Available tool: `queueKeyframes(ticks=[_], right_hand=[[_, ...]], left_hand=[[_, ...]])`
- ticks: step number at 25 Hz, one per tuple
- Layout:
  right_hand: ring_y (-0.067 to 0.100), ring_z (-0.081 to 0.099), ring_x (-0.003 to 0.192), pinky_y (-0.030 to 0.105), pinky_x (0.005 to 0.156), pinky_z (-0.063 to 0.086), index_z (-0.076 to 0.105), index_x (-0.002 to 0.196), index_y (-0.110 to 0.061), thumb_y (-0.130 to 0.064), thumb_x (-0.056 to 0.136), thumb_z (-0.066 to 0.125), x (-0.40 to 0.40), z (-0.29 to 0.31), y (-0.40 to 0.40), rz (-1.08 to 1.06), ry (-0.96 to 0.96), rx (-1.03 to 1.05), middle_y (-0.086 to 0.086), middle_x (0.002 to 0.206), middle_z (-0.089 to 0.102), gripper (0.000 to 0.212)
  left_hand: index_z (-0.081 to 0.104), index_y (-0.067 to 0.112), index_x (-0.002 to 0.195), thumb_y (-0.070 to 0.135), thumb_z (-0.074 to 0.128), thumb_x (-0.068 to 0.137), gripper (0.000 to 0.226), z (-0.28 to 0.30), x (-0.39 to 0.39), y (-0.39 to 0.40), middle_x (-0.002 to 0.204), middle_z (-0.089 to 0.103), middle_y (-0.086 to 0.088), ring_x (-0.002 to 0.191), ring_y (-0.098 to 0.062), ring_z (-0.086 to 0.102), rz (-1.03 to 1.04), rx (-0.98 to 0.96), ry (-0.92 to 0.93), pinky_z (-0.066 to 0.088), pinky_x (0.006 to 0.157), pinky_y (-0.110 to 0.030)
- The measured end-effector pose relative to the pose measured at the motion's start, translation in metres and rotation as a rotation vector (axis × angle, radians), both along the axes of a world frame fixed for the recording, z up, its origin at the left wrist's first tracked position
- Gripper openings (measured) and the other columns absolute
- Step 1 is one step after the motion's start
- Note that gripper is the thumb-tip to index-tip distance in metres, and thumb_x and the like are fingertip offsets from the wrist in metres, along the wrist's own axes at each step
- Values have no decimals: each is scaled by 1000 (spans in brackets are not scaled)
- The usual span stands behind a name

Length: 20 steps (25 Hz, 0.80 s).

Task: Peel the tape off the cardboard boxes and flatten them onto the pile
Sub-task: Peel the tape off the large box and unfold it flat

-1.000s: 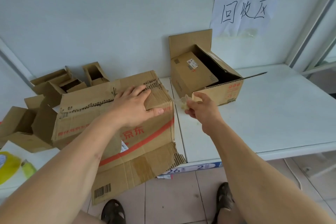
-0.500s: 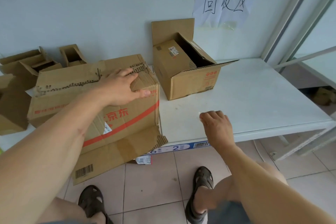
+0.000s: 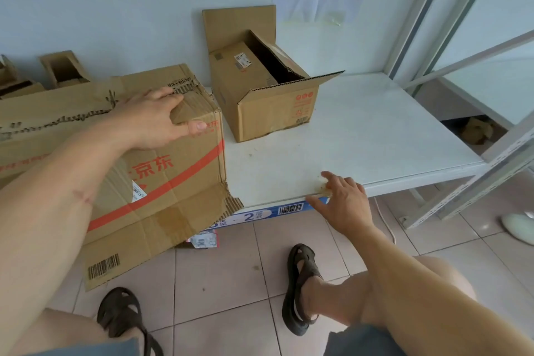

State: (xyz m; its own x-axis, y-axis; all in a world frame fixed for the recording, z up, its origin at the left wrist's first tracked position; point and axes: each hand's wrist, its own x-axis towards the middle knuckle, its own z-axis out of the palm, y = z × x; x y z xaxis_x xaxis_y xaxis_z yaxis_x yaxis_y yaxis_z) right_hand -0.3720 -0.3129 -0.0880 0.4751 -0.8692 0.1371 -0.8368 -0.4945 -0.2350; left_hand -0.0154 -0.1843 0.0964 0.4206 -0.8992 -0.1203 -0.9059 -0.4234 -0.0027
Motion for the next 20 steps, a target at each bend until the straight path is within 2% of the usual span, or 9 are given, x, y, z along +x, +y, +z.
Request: queueKeyframes(ticks=[2,5,7,9,11,14,15,17,20], right_hand=[[20,49,117,36,104,33,57,129,-26,-58,94,47,4,3,7,-50,38,-4,-7,119,59,49],[23,46,119,36,103,32,65,120,-29,-43,101,37,8,8,17,-60,64,45,-3,128,53,36],[23,46,118,37,102,34,62,122,-27,-34,100,38,10,11,17,-103,73,84,-1,133,48,33],[23,48,121,37,106,33,48,137,-27,-32,98,45,16,18,19,-131,121,68,1,137,46,40],[23,47,127,40,111,29,30,148,-27,-42,96,46,25,27,21,-163,215,51,1,142,46,57],[23,31,141,43,116,19,34,149,-22,-60,94,32,64,55,35,-157,242,-36,0,156,33,67],[23,27,143,43,116,20,35,149,-21,-64,94,30,84,67,43,-99,165,-35,0,159,28,70],[24,36,139,42,112,31,32,150,-21,-68,92,30,135,94,72,85,-123,27,2,156,30,75],[23,45,132,44,105,43,28,150,-29,-74,89,32,207,127,127,301,-459,92,4,153,28,76]], left_hand=[[14,28,155,100,16,60,120,2,-1,2,164,5,6,149,-25,8,8,-7,-1,14,119,-52],[14,26,155,95,21,66,113,8,-6,3,164,5,5,149,-26,8,27,-9,18,15,118,-53],[14,22,155,93,22,70,112,11,-8,5,164,7,2,149,-25,10,28,-50,75,17,118,-53],[16,19,155,86,28,78,102,21,-5,15,163,11,-2,149,-24,13,64,-136,172,17,119,-47],[24,18,154,81,29,83,95,28,10,29,162,18,-4,148,-24,18,97,-192,224,19,118,-44],[35,24,149,84,24,82,91,28,49,65,159,26,-2,146,-25,21,190,-223,159,20,116,-48],[34,28,150,86,23,80,91,27,62,77,159,25,-1,146,-27,19,248,-203,118,20,115,-50],[28,35,151,91,18,75,94,25,81,99,161,20,0,146,-31,13,395,-134,65,18,112,-56],[25,36,152,96,12,68,104,27,87,121,161,16,-4,145,-40,11,538,-94,146,20,112,-57]])
